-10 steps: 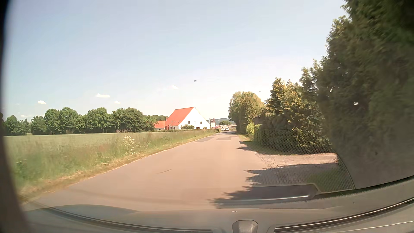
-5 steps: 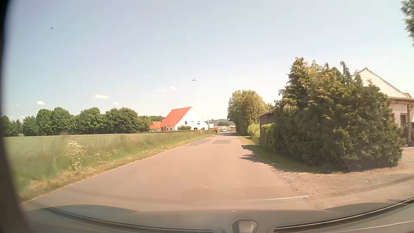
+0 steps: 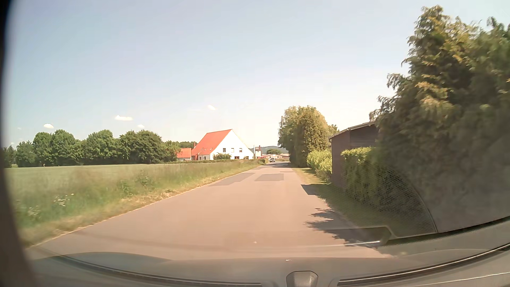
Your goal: Follow the waypoints while adhering to traffic rules and regulations
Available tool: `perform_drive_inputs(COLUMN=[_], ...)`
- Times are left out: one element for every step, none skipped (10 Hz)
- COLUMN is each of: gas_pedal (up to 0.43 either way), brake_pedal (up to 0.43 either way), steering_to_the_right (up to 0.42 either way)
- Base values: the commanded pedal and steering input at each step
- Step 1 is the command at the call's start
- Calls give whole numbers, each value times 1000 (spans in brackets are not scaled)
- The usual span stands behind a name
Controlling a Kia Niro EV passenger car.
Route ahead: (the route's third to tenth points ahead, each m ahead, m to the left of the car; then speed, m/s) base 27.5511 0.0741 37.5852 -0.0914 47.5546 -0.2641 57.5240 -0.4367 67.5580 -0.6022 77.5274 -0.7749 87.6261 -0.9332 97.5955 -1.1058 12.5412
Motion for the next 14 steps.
perform_drive_inputs(gas_pedal=[378,350,350,350,339,331,331,319,311,311,299,280,280,280], brake_pedal=[6,6,6,6,6,6,6,6,6,6,6,6,6,6], steering_to_the_right=[6,6,6,6,6,5,5,5,5,6,8,8,8,8])
